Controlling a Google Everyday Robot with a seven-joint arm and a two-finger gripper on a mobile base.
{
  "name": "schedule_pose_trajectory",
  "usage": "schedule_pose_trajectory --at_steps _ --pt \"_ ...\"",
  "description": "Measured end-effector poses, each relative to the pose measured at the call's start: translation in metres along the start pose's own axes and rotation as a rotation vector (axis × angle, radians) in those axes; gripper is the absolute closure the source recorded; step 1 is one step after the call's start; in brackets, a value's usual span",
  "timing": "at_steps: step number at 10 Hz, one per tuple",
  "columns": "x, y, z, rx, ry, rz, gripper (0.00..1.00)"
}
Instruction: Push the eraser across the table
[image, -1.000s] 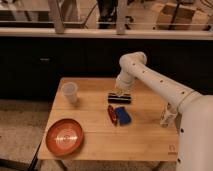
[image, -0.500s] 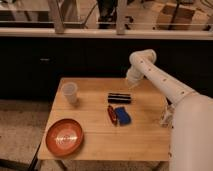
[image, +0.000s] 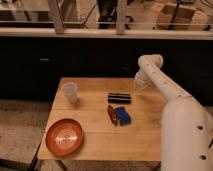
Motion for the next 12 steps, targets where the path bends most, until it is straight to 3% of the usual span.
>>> schedule_pose_trajectory --at_steps 3,7,12 --pt "0.004 0.022 0.002 -0.019 -0.025 0.026 1.0" --pt "-0.006 0.046 0.014 -0.05 -0.034 0.016 1.0" --pt "-0.039 0.044 0.035 -0.06 -0.037 -0.059 1.0"
